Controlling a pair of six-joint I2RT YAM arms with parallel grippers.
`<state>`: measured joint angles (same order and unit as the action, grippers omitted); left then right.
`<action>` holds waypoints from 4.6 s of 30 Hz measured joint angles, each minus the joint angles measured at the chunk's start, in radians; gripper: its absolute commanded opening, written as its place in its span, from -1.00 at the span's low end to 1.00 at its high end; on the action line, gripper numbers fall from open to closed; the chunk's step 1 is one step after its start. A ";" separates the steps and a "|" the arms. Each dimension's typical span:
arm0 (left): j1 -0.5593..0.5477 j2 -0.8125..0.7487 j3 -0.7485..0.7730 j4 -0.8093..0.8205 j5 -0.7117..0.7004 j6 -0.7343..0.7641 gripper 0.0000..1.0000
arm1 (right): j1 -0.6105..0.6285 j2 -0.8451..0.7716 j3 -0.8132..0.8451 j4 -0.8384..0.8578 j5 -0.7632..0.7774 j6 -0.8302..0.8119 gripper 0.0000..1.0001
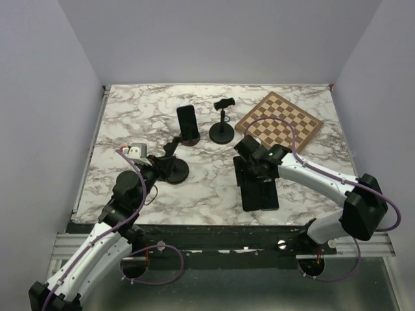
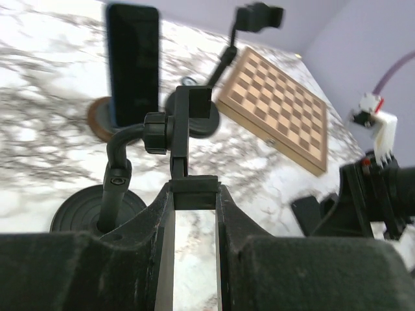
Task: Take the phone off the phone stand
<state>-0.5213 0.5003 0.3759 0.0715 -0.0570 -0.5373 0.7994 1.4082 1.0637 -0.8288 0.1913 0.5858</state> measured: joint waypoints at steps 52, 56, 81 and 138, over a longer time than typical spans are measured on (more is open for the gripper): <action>0.534 0.164 0.075 0.061 0.217 -0.055 0.28 | 0.000 0.318 0.016 0.133 0.116 -0.035 0.59; 0.534 0.148 0.088 0.029 0.226 -0.054 0.32 | 0.000 0.316 0.013 0.137 0.119 -0.042 0.78; 0.454 0.076 0.452 -0.303 0.365 0.039 0.75 | 0.000 -0.242 -0.112 0.312 0.143 -0.109 0.79; 0.074 1.329 1.118 -0.482 -0.323 -0.028 0.92 | -0.002 -0.486 -0.175 0.299 0.216 -0.089 0.77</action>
<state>-0.4473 1.8297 1.4940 -0.4103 -0.3801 -0.5655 0.7975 0.9226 0.8886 -0.5297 0.4068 0.4973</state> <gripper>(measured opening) 0.982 0.886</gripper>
